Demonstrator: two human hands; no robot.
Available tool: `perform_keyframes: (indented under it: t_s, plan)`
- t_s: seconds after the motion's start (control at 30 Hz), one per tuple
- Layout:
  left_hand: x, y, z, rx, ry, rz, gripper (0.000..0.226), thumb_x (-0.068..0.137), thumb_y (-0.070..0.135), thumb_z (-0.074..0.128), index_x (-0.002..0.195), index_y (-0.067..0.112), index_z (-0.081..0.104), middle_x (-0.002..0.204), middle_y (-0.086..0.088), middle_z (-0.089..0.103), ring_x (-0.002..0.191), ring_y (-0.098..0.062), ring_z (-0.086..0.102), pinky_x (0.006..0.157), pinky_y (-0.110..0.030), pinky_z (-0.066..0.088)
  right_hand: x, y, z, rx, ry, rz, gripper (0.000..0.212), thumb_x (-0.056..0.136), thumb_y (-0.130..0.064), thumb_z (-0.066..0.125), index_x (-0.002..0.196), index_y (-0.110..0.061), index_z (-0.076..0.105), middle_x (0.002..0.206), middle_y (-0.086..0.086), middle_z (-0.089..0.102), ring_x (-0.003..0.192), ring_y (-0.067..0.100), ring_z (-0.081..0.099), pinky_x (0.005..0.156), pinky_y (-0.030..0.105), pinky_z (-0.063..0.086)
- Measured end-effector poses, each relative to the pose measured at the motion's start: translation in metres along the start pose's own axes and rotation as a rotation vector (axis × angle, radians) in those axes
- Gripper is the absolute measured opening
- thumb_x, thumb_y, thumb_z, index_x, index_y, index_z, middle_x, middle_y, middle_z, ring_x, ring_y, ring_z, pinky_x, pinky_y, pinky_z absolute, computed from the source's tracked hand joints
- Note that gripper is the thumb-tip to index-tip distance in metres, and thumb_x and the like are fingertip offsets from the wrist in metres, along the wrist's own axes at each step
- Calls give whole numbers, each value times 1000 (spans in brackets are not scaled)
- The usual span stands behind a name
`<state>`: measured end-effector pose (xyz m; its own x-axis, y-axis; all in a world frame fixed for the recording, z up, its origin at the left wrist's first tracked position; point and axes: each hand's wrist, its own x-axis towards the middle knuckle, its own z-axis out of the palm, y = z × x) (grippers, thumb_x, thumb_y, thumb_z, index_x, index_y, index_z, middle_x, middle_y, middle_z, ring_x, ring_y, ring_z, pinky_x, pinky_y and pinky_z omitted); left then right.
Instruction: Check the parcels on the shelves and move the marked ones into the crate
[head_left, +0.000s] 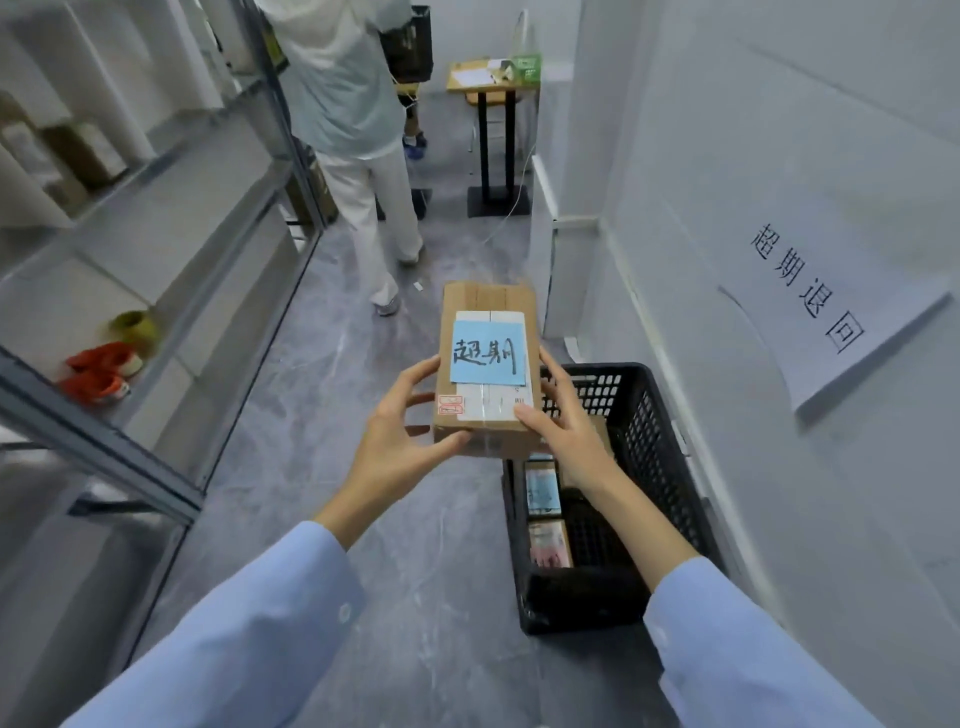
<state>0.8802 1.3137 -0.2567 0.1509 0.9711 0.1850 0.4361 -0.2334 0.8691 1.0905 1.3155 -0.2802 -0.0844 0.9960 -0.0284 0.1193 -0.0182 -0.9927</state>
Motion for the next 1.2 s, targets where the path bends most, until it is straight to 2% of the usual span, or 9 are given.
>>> perform_keyframes:
  t_s: [0.1, 0.17, 0.27, 0.37, 0.5, 0.67, 0.77, 0.93, 1.2]
  plan:
    - [33, -23, 49, 56, -68, -34, 79, 76, 32, 83, 142, 38, 39, 135, 29, 50, 120, 3, 52, 90, -31, 54, 26, 41, -44, 19, -2, 41, 70, 85, -45, 65, 141, -57, 25, 139, -22, 45, 134, 7, 43, 106, 49, 45]
    - [49, -43, 81, 116, -116, -60, 81, 76, 40, 81, 144, 35, 38, 140, 20, 49, 122, 0, 50, 96, -35, 51, 39, 75, -71, 33, -5, 80, 68, 90, -35, 67, 140, -58, 26, 142, -17, 45, 135, 6, 41, 106, 50, 46]
    - [62, -72, 125, 233, -180, -94, 81, 79, 47, 76, 147, 32, 35, 147, 12, 45, 127, -5, 46, 104, -34, 44, 53, 131, -106, 0, -2, 145, 71, 85, -47, 67, 142, -59, 27, 147, -12, 42, 139, 6, 38, 110, 48, 42]
    - [67, -99, 163, 369, -253, -70, 78, 84, 45, 71, 149, 29, 32, 151, 8, 40, 136, -10, 38, 110, -32, 32, 59, 190, -132, 6, -13, 242, 70, 93, -32, 65, 143, -58, 24, 147, -21, 39, 135, -6, 36, 116, 47, 34]
    - [72, -134, 203, 499, -356, -72, 78, 87, 46, 66, 152, 26, 28, 156, 6, 33, 141, -13, 30, 115, -33, 24, 60, 261, -153, 16, -9, 395, 69, 95, -22, 62, 144, -52, 23, 131, -33, 42, 113, -27, 38, 116, 43, 33]
    - [83, -171, 244, 583, -425, -65, 81, 86, 51, 60, 154, 28, 24, 159, 8, 27, 142, -11, 27, 113, -28, 21, 57, 335, -167, 31, -13, 545, 68, 94, -20, 64, 140, -51, 25, 143, -12, 41, 133, 4, 34, 116, 42, 32]
    - [89, -189, 263, 647, -449, -52, 81, 88, 49, 60, 155, 28, 19, 160, 9, 22, 144, -12, 25, 112, -25, 17, 57, 369, -172, 37, -28, 610, 70, 93, -17, 65, 143, -46, 25, 144, -6, 42, 134, 8, 35, 114, 38, 32]
    - [92, -218, 284, 746, -502, -102, 83, 90, 55, 54, 156, 30, 11, 163, 10, 14, 146, -12, 18, 115, -29, 15, 52, 420, -177, 19, -72, 737, 76, 92, -18, 66, 149, -43, 23, 151, 0, 37, 144, 19, 28, 116, 54, 30]
    - [90, -249, 294, 793, -552, -151, 87, 81, 67, 37, 156, 31, 12, 162, 10, 16, 146, -15, 22, 117, -33, 17, 59, 469, -171, 11, -146, 848, 82, 89, -22, 71, 147, -50, 21, 158, 1, 27, 144, 25, 29, 114, 57, 32]
